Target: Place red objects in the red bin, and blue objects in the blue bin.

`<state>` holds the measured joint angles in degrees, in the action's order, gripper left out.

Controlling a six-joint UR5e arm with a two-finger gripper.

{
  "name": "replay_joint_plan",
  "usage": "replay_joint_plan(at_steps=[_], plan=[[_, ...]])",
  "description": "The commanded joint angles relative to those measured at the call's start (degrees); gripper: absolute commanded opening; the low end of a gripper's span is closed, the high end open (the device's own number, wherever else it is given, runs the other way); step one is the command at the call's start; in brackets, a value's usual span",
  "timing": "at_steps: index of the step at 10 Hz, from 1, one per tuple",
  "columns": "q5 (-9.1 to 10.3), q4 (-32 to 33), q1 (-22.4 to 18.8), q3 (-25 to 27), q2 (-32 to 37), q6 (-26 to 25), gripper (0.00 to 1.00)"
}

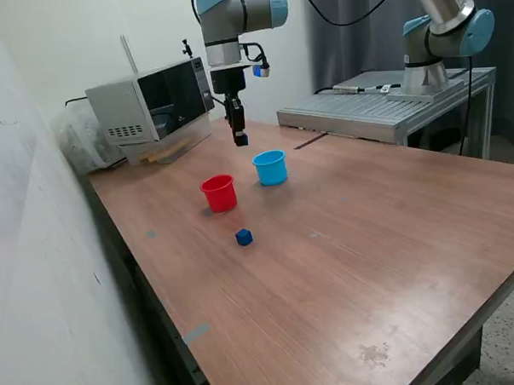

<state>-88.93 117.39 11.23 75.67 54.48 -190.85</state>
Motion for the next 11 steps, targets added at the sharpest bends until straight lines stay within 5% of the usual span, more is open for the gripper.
replay_joint_plan(at_steps=[1, 6, 11], plan=[[-0.19, -0.1, 5.8, 5.5, 2.1, 0.9, 0.00], [-0.63, 0.5, 8.8, 15.0, 2.8, 2.6, 0.00], [-0.63, 0.6, 7.8, 15.1, 3.0, 2.6, 0.00]])
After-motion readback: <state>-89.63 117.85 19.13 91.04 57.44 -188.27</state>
